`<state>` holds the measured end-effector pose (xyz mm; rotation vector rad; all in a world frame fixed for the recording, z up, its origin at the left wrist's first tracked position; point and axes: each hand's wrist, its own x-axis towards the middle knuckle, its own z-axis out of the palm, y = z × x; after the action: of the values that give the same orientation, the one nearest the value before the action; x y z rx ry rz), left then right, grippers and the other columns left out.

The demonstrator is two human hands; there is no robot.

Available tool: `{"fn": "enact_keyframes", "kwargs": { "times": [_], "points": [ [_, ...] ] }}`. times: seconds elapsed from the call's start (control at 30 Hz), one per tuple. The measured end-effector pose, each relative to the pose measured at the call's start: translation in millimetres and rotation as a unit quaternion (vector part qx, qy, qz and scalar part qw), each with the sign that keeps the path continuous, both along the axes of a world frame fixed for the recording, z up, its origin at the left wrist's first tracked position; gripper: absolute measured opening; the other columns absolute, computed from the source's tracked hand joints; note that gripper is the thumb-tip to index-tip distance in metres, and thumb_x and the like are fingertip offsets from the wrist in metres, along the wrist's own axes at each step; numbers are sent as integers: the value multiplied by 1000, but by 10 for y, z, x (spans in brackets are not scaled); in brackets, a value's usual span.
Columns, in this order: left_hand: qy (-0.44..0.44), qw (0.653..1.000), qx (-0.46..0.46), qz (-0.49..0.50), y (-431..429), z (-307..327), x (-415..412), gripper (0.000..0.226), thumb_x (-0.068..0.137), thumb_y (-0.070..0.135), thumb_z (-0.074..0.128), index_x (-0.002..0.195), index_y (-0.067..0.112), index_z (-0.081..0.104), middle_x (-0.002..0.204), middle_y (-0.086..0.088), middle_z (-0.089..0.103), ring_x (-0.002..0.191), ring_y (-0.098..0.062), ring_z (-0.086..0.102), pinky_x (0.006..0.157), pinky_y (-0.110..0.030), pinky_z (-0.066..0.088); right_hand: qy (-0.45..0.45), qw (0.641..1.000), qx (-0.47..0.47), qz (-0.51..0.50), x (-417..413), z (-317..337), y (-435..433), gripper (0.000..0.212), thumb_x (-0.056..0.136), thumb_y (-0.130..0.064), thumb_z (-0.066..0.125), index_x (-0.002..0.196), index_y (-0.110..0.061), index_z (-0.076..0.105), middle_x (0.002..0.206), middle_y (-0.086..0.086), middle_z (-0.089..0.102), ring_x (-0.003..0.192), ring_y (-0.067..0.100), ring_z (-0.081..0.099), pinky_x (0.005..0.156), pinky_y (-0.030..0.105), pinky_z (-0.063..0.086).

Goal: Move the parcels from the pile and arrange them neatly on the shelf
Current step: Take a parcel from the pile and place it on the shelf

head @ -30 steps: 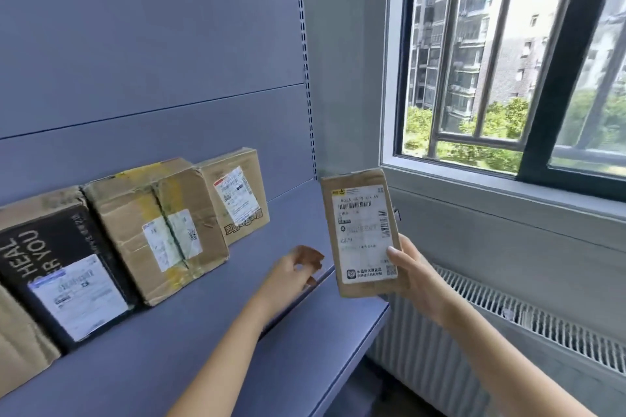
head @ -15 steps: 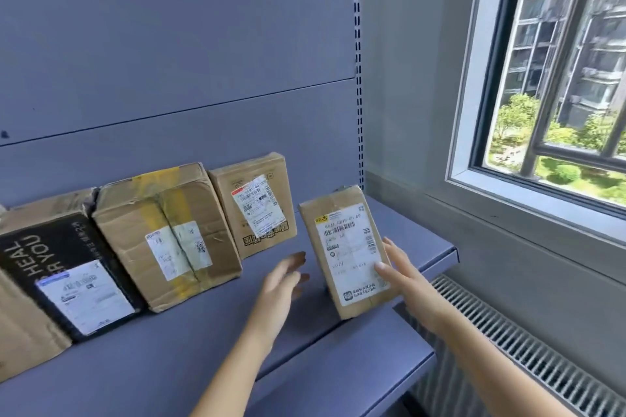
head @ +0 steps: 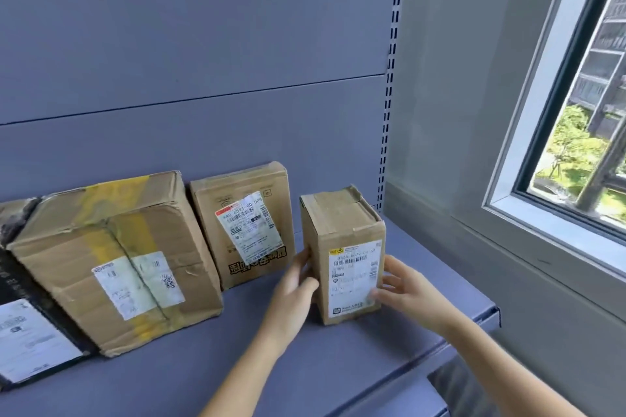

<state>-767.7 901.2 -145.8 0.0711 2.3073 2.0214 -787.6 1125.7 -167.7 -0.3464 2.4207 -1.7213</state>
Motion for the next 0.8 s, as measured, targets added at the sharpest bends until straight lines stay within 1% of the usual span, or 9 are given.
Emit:
{"fn": "enact_keyframes", "kwargs": {
  "times": [0.07, 0.2, 0.3, 0.37, 0.43, 0.5, 0.6, 0.67, 0.8],
  "points": [
    [-4, 1000, -6, -5, -17, 25, -85, 51, 78, 26, 46, 118, 58, 50, 120, 31, 60, 121, 1, 52, 108, -43, 41, 5, 1000, 16, 2, -134, 21, -25, 43, 89, -6, 63, 124, -29, 53, 123, -11, 65, 111, 6, 63, 93, 30, 53],
    [11, 999, -26, -34, -96, 67, -241, 52, 78, 25, 47, 124, 49, 47, 120, 32, 60, 121, 4, 51, 109, -36, 40, 12, 999, 33, 16, -424, 49, -134, 41, 89, -6, 62, 124, -27, 54, 122, -11, 64, 112, 5, 62, 90, 23, 52],
    [45, 995, -87, -10, -156, 58, -322, 49, 81, 25, 53, 122, 50, 45, 124, 34, 55, 125, 9, 46, 110, -27, 36, 19, 999, 42, 21, -570, 48, -206, 39, 90, -8, 61, 120, -32, 54, 118, -17, 64, 111, 2, 60, 85, 16, 50],
    [63, 988, -136, 23, -158, 30, -352, 44, 84, 32, 54, 122, 51, 46, 128, 33, 53, 125, 8, 46, 109, -26, 37, 31, 998, 46, 26, -644, 46, -220, 39, 90, -9, 61, 114, -39, 53, 116, -22, 63, 109, -4, 58, 80, 9, 47],
    [70, 982, -167, 59, -154, -32, -391, 35, 85, 38, 53, 119, 47, 54, 124, 28, 58, 120, 4, 53, 103, -32, 46, 38, 998, 49, 31, -726, 36, -238, 38, 90, -11, 61, 111, -42, 53, 114, -24, 63, 108, -8, 57, 77, 7, 46],
    [74, 972, -198, 99, -149, -77, -435, 27, 90, 35, 54, 115, 33, 63, 114, 21, 66, 108, -1, 61, 92, -37, 53, 36, 998, 47, 31, -813, 32, -263, 36, 91, -12, 61, 115, -38, 53, 113, -20, 63, 105, -8, 58, 73, 5, 46],
    [70, 957, -246, 140, -116, -85, -489, 24, 93, 29, 57, 112, 17, 67, 104, 13, 71, 95, -2, 66, 86, -26, 53, 45, 997, 54, 44, -938, 31, -257, 37, 91, -12, 60, 119, -35, 52, 114, -17, 64, 104, -6, 59, 71, 2, 45],
    [68, 949, -274, 142, -97, -75, -510, 23, 94, 28, 58, 111, 17, 68, 101, 10, 72, 93, -2, 66, 80, -19, 51, 53, 995, 62, 61, -994, 32, -223, 36, 91, -14, 60, 119, -36, 52, 115, -19, 64, 105, -11, 57, 74, 1, 45],
    [79, 941, -293, 151, -57, -70, -495, 19, 95, 23, 56, 109, 19, 68, 97, 13, 70, 90, 2, 64, 77, -16, 49, 72, 992, 72, 81, -1072, 7, -172, 36, 91, -15, 61, 116, -38, 52, 113, -26, 63, 102, -22, 53, 77, -1, 42]
  ]
}}
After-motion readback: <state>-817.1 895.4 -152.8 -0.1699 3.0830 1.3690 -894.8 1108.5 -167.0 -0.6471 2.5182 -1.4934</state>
